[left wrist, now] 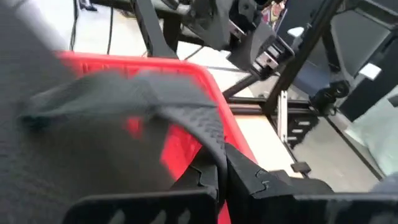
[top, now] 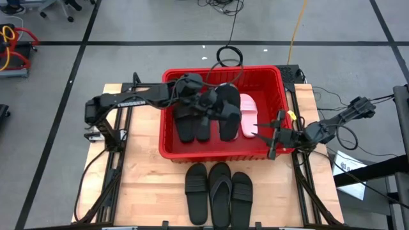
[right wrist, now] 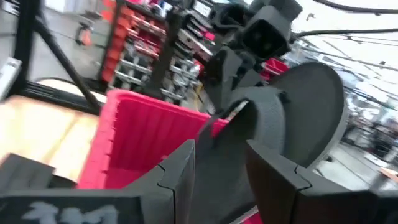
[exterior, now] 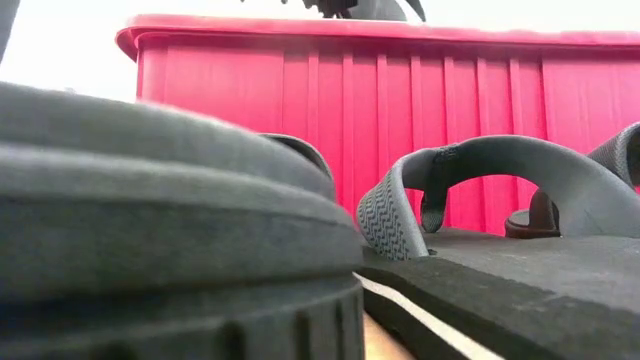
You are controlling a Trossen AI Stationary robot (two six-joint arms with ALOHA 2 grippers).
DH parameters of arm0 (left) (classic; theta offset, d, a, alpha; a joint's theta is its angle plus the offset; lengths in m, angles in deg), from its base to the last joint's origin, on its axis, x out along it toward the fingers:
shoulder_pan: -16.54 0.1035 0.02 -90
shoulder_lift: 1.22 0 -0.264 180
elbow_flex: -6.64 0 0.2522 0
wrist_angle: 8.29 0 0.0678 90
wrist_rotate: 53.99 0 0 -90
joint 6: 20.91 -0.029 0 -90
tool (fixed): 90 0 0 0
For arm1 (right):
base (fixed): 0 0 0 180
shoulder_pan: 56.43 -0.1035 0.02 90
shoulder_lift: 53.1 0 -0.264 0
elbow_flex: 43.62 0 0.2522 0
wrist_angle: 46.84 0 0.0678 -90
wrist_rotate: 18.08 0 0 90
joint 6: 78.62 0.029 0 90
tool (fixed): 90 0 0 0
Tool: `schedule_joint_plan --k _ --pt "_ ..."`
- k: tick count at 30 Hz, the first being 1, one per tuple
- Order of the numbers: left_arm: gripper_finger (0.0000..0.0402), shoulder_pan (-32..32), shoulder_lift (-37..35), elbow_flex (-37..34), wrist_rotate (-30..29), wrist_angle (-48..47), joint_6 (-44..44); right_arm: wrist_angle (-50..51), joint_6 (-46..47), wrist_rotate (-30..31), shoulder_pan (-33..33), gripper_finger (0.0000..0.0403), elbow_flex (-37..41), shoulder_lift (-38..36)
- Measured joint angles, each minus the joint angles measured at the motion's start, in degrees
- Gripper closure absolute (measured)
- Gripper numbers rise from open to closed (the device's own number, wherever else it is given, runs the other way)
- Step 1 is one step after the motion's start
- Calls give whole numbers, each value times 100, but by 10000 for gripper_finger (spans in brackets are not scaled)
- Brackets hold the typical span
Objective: Pick and place slides into bin
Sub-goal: Put the black slipper into the red bin
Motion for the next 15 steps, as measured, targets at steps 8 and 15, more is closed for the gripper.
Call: schedule_joint_plan --k 8,15 --pt "401 -47 152 8 34 579 -59 -401 -439 855 511 273 0 666" --pt "401 -139 170 7 27 596 -72 -1961 -1215 835 813 273 0 1378"
